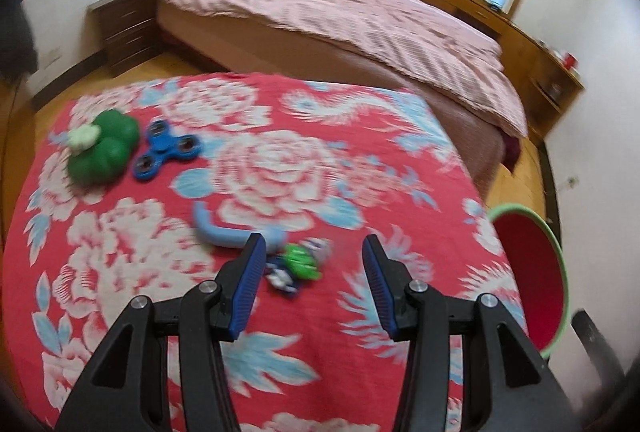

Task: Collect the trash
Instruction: 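Move the left tool back over the table to the blue curved plastic piece, then grasp the blue curved plastic piece with the left tool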

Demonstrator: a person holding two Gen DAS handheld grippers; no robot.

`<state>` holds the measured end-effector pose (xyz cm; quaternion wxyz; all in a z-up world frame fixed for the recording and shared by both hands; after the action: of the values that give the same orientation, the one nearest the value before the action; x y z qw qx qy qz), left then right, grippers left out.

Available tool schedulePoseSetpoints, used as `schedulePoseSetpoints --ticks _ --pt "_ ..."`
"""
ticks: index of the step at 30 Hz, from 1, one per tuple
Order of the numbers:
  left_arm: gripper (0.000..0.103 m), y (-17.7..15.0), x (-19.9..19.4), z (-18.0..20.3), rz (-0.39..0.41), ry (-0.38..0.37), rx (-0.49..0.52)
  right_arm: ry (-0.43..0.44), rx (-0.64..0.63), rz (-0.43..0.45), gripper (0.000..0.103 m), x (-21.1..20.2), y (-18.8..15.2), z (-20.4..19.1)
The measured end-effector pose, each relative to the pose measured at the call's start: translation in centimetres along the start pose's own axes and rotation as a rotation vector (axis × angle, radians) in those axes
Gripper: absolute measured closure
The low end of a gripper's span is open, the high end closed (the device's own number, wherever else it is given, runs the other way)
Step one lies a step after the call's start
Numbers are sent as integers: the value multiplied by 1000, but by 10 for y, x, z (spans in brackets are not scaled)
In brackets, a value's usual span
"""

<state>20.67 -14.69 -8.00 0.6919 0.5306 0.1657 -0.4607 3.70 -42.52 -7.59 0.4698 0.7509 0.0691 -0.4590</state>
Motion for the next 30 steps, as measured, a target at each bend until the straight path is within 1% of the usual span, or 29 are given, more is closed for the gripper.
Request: schedulePoseSetpoints --ticks 3,6,9,15,19,23,24,27,29,30 --pt "53 2 1 -18 15 41 -40 0 -5 -6 37 3 -2 -2" --pt "53 2 7 -31 10 69 -75 -1 -6 -12 36 6 -2 -3" --pt "53 2 13 -40 4 79 -105 -3 -5 -18 37 9 -2 -3" --pt "53 9 27 -47 1 98 -124 -6 -1 -29 36 14 -2 -1" --pt "53 12 38 -51 -5 96 -140 -8 -3 -30 37 17 0 -1" --pt "55 8 46 -47 -15 92 -114 -5 -3 -31 36 18 1 -1" --pt "60 7 46 -45 -10 94 -96 -6 -4 -32 36 18 1 -1" --pt "61 4 46 -38 -15 72 -62 -3 -7 -37 36 19 1 -2" --pt "64 4 47 -34 -17 66 -42 0 -12 -39 37 20 2 -5" --pt "84 4 46 -32 -18 53 -34 1 -16 -39 37 19 1 -6"
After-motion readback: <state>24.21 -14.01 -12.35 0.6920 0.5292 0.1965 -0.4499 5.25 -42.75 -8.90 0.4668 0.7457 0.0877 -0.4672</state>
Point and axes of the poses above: each gripper's, at about its wrist camera, not at the fingertips, and x roughly the way its jaws point, z to its right, y to its top, the point moved 5 cm from there along x, roughly the way its jaws point, and after that the axes turned 14 degrees about -y, right-handed, at the moved point
